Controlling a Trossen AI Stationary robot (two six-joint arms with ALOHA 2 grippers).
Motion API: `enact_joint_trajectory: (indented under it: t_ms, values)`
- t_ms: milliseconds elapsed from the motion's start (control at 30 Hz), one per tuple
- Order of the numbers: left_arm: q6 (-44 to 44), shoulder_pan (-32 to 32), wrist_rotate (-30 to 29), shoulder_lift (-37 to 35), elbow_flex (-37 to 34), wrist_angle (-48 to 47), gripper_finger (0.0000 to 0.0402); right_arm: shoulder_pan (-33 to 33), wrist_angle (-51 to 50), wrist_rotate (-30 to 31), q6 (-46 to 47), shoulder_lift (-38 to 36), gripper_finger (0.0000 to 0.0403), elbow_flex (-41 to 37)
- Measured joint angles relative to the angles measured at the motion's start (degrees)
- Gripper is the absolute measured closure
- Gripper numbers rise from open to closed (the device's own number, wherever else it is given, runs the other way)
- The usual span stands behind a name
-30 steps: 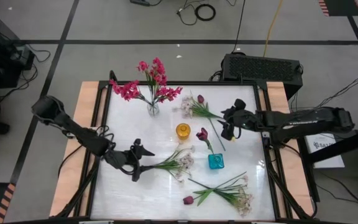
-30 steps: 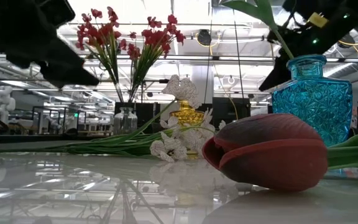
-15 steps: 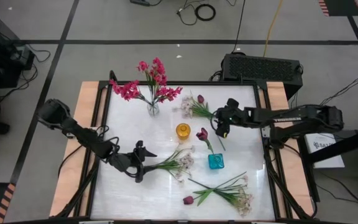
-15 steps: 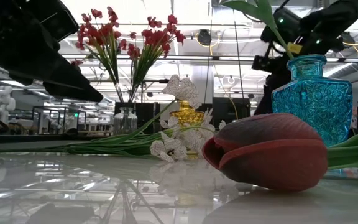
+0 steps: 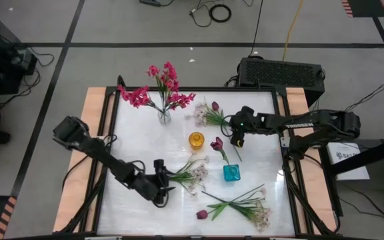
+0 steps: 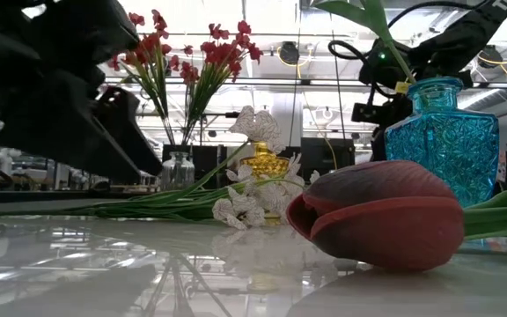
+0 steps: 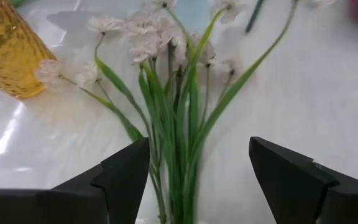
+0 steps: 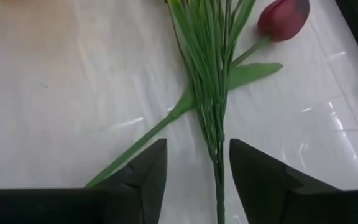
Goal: Sort flowers into vase by color
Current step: Put the middle white flower into the yellow vase
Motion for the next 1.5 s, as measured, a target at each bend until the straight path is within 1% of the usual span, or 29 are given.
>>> enact_joint_trajectory:
  t_ms: [100, 200, 333, 433, 533, 600, 667, 800, 1033, 1133, 1200, 1300, 1400, 1500]
  values:
    - [0.0, 0.0, -0.5, 1.7, 2.1, -1.3, 0.0121, 0.0, -0.1, 0.0, 0.0, 0.2, 0.0251, 0.0]
    - [-1.6, 0.2, -0.6, 2.2, 2.4, -2.6, 0.0121, 0.0, -0.1, 0.0, 0.0, 0.2, 0.0261, 0.0]
    - [-7.6, 1.8, -0.5, 2.2, 2.4, -10.4, 0.0121, 0.0, -0.3, 0.0, 0.0, 0.2, 0.0267, 0.0]
    - [-10.5, 2.5, 1.6, 2.2, 2.4, -12.9, 0.0121, 0.0, -0.3, 0.0, 0.1, -0.2, 0.0268, 0.0]
    - [-10.6, 2.9, 4.0, 2.1, 2.0, -12.5, 0.0126, 0.0, -0.5, 0.0, 0.2, -1.3, 0.0268, 0.0]
    - [-10.6, 2.9, 4.1, 2.1, 2.0, -12.5, 0.014, 0.0, -1.1, 0.0, 0.7, -2.5, 0.0268, 0.0]
    - [-10.6, 3.2, 4.9, 2.1, 2.0, -12.4, 0.0164, 0.0, -1.0, -0.1, 1.2, -3.9, 0.0268, 0.0]
    - [-10.4, 3.8, 6.8, 2.1, 2.0, -12.4, 0.023, 0.1, -1.3, -1.5, 1.9, -7.3, 0.0268, 0.0]
    - [-9.9, 4.6, 7.6, 2.1, 2.0, -12.7, 0.0347, 0.9, -1.4, -2.7, 3.2, -14.4, 0.0268, 0.0]
    - [-8.6, 4.6, 7.3, 2.1, 2.2, -13.3, 0.0384, 1.4, -1.2, -2.8, 3.3, -17.6, 0.0268, 0.0]
    - [-8.6, 4.7, 7.8, 1.5, 2.5, -14.5, 0.0389, 1.8, -1.2, -2.8, 3.5, -19.8, 0.0268, 0.0]
    - [-9.0, 4.7, 9.2, -0.7, 3.1, -19.0, 0.0382, 2.3, -0.5, -2.8, 4.5, -23.1, 0.0268, 0.0]
    - [-10.0, 4.2, 12.2, -4.6, 4.2, -23.7, 0.038, 3.0, 0.2, -2.8, 5.0, -26.3, 0.0268, 0.0]
    - [-11.7, 3.1, 12.7, -9.5, 5.8, -30.4, 0.038, 3.8, 1.1, -2.7, 5.3, -29.4, 0.0268, 0.0]
